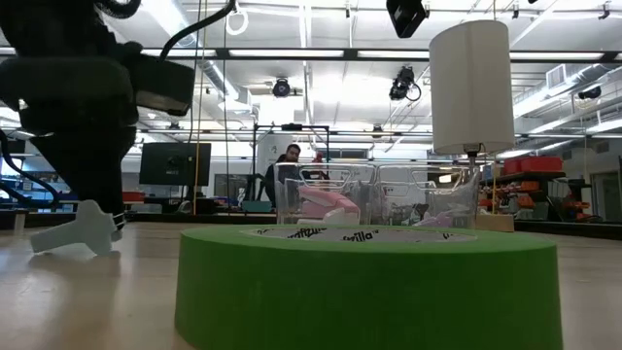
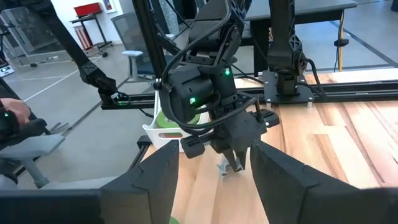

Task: Pick and place Stapler, Stapler remover, tape
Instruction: Put the blue staple remover into the right transparent bin

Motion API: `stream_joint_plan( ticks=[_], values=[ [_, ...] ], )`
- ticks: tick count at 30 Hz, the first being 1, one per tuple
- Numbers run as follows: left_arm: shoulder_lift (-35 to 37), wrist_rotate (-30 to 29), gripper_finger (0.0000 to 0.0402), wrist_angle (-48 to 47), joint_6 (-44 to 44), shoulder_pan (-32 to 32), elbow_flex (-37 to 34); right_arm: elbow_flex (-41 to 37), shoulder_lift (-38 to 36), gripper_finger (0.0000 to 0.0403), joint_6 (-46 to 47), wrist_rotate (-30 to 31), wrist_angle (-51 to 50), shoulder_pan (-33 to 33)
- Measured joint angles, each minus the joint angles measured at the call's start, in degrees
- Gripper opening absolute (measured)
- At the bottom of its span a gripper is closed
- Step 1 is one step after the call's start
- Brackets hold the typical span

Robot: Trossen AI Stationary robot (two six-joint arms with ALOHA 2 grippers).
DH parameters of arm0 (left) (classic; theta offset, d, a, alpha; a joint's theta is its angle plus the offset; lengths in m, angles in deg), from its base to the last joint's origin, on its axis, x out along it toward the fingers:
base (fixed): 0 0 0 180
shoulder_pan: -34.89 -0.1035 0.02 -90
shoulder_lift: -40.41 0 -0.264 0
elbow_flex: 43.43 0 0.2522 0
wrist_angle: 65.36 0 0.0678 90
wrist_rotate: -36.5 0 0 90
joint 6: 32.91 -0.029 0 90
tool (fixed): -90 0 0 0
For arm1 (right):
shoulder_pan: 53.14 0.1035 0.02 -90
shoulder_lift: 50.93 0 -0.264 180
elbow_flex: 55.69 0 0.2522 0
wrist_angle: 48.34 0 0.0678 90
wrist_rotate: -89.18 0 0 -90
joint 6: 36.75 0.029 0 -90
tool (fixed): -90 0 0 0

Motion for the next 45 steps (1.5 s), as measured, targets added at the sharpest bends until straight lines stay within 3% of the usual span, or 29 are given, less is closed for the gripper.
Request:
stream_joint_plan(
  ticks=[11, 21, 32, 38, 45],
  values=[
    [0.4, -4.2, 0.0036, -1.5, -6.7, -0.1, 3.3, 0.0, 0.0, 0.0197, 0.2, 0.0, 0.0, 0.0],
    [0.5, -21.3, 0.0036, -9.6, -18.7, -2.0, 18.0, 0.0, 0.0, 0.0197, 1.7, 0.0, 0.0, 0.0],
    [0.6, -37.9, 0.0036, -9.0, -33.4, -5.8, 31.7, 0.0, 0.0, 0.0197, 1.7, 3.7, 0.0, 0.0],
    [0.6, -41.0, 0.0036, -8.6, -36.0, -7.9, 34.5, 0.0, 0.0, 0.0197, 1.7, 5.6, 0.2, 0.0],
    [0.6, -41.2, 0.0036, -7.0, -37.6, -9.7, 34.5, 0.0, 0.0, 0.0197, 1.6, 15.6, 0.5, 0.0]
  ],
)
